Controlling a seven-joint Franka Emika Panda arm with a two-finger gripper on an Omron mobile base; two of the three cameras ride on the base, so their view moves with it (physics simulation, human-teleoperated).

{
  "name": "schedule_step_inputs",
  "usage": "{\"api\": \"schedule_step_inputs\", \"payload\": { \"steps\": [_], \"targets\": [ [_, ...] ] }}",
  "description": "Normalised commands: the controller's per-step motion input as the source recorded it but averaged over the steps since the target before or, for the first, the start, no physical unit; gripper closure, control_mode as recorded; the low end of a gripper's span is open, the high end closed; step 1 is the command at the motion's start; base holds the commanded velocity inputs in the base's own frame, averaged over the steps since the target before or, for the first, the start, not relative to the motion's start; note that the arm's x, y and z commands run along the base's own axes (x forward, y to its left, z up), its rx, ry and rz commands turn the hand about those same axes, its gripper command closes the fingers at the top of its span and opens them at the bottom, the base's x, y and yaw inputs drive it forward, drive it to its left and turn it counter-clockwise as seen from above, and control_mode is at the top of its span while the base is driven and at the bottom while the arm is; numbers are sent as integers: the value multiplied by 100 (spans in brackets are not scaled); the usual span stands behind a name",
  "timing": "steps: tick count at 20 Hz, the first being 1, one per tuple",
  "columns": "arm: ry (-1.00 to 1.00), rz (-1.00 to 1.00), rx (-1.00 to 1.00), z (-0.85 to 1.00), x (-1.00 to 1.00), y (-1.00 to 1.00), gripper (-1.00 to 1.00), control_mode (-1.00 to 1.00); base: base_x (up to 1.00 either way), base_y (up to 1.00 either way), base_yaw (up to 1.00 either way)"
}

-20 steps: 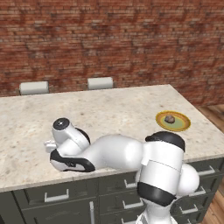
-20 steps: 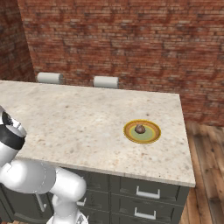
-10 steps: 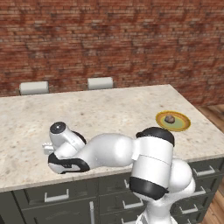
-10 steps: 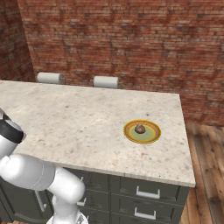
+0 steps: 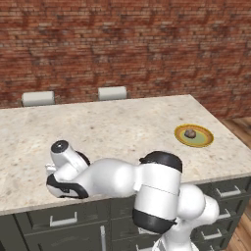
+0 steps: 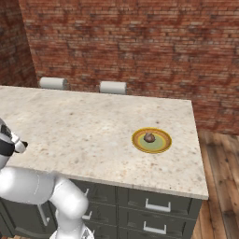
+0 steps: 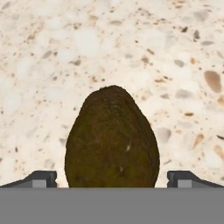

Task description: Pick the avocado and bread from the counter and place them on the plate. Then pick the jam from the cabinet and place it next to the plate. Lastly close the cabinet door.

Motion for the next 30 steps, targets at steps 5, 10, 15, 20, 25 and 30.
{"api": "schedule_step_inputs", "payload": {
  "steps": [5,10,15,20,25,30],
  "targets": [
    [0,-2,0,-36,16,0,-100,-100,0,0,0],
    [0,0,0,-33,26,0,100,-100,0,0,0],
    [0,0,0,-4,10,-6,100,-100,0,0,0],
    [-2,0,1,32,-26,-59,100,-100,0,0,0],
    [-1,0,11,80,-10,-71,100,-100,0,0,0],
    [-5,0,14,63,-1,-82,100,-100,0,0,0]
  ]
}}
